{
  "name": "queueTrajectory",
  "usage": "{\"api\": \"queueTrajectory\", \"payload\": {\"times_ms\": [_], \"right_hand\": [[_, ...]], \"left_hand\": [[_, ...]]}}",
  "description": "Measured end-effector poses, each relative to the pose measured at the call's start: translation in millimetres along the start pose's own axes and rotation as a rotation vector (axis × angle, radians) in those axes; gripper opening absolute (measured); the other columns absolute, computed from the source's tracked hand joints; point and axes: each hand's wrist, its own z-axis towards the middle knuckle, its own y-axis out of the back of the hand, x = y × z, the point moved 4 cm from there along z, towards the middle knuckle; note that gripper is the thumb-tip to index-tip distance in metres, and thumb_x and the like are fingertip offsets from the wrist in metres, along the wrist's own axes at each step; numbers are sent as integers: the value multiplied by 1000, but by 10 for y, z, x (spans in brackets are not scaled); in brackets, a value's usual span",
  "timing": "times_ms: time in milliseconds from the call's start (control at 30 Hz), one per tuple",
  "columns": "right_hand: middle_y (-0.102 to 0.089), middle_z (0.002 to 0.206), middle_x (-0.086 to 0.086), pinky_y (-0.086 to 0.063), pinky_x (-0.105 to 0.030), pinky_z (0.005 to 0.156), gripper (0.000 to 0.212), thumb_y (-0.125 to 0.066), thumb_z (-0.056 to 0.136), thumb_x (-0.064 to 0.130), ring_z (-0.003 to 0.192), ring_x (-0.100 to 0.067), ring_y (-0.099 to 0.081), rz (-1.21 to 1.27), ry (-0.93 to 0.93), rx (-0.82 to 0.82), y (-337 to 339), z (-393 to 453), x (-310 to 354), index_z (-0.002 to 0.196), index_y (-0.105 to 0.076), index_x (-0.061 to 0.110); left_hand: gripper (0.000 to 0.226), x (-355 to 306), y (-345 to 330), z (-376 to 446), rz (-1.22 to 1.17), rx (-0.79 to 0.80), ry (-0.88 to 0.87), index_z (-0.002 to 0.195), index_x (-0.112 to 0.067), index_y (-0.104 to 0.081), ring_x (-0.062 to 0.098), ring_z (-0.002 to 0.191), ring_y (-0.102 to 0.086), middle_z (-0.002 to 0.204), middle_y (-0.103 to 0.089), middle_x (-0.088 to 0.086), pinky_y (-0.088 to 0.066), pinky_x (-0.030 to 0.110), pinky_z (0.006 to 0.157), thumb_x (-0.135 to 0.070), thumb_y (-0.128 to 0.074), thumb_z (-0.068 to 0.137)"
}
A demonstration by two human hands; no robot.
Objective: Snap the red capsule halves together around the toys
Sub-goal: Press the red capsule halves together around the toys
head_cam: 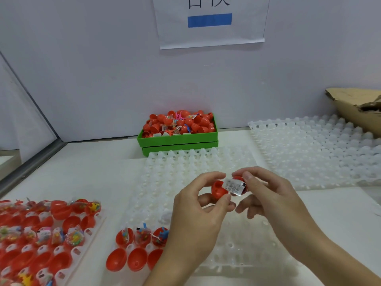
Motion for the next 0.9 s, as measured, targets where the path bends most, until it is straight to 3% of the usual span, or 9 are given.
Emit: {"api": "queueTrajectory", "payload": {"times_ms": [100, 167, 233, 300, 367, 467, 700, 900], "right_hand": [[-74, 93, 13, -50, -27, 69, 35, -51, 99, 12, 83, -6, -69, -243, 204, -69, 52, -3, 70, 91, -75, 36], [-73, 98, 16, -51, -25, 73, 27, -58, 96, 15, 91, -5, -68, -313, 308, -3, 35, -16, 125, 94, -75, 37], [-73, 93, 18, -53, -21, 68, 15, -72, 87, 23, 86, -7, -69, -391, 343, 60, 12, -23, 148, 92, -75, 36], [-74, 83, 15, -54, -22, 65, 21, -79, 81, 11, 77, -8, -70, -437, 352, 17, 31, -5, 132, 86, -76, 32], [-75, 71, 6, -57, -25, 64, 24, -78, 80, 3, 67, -10, -71, -371, 284, -4, 59, 23, 97, 78, -76, 26], [-73, 64, -1, -54, -16, 61, 24, -75, 81, -1, 63, -13, -72, -283, 216, 12, 103, 61, 68, 72, -75, 21], [-75, 82, -2, -55, -19, 64, 32, -70, 83, -7, 69, -19, -74, -134, 183, -23, 224, 129, 129, 83, -76, 24], [-74, 84, -5, -54, -19, 62, 36, -68, 85, -6, 70, -17, -73, -67, 189, 1, 260, 137, 150, 88, -77, 29]], "left_hand": [[29, 31, -2, 4, -23, -12, 38, 104, -25, -70, 16, 76, -76, 92, -75, -4, -57, 17, 71, -2, -70, 88], [28, 37, 7, 10, -36, -15, 44, 103, -25, -69, 15, 75, -76, 88, -77, -5, -56, 15, 70, -2, -70, 87], [27, 38, 4, 10, -36, -2, 41, 103, -25, -68, 14, 76, -76, 88, -77, -6, -56, 15, 71, -4, -71, 87], [26, 53, 2, 12, -38, 2, 45, 103, -25, -68, 14, 77, -76, 89, -77, -5, -55, 14, 70, -4, -71, 88], [26, 71, 9, 21, -61, -7, 50, 101, -24, -69, 16, 76, -76, 90, -77, -1, -55, 15, 68, -2, -70, 87], [26, 96, 33, 45, -100, -23, 52, 99, -20, -70, 20, 75, -76, 94, -76, 1, -57, 18, 69, 2, -69, 87], [27, 145, 70, 66, -178, -43, 97, 100, -17, -71, 26, 78, -76, 97, -73, -3, -58, 22, 75, 7, -68, 87], [27, 144, 64, 61, -195, -38, 116, 100, -15, -71, 27, 78, -76, 95, -72, -2, -59, 25, 76, 8, -68, 86]]}}
